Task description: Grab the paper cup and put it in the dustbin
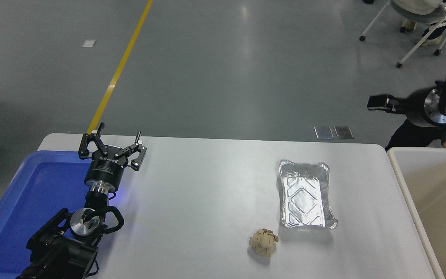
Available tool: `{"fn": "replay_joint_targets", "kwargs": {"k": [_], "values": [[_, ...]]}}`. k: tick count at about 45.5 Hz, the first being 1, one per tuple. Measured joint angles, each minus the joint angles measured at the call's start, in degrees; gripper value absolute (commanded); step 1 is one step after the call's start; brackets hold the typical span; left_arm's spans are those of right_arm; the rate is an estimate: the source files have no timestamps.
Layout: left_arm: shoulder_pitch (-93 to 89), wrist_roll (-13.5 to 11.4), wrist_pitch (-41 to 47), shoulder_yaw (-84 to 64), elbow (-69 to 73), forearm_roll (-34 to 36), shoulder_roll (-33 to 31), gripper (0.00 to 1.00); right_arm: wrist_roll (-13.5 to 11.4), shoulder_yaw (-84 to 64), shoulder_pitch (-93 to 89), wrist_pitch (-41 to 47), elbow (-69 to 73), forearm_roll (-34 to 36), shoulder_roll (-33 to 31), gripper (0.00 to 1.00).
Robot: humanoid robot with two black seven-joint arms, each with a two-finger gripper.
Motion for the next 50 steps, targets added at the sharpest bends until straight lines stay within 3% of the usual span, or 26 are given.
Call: {"fn": "replay_joint_targets", "kwargs": {"k": [10,16,32,50], "values": [[0.00,0.01,0.00,0.00,-0.01,0.00,-0.01,0.99,4.27,-1.25,7.57,11.09,7.13,4.47,4.36,1.00],[0.00,0.01,0.00,0.00,-0.01,0.00,-0.01,0.99,5.55,-1.43,9.70,15.10,9.14,7.82,7.68,1.00],[0.00,0.01,0.00,0.00,-0.02,0.00,-0.01,0.99,6.69,-1.43,11.45,20.05,10.73,17.46,16.58,1.00],[0.00,0.01,0.00,0.00,-0.02,0.00,-0.01,0.99,6.95,-3.82,15.73,26.99,11.23,19.91,15.08,1.00]]}}
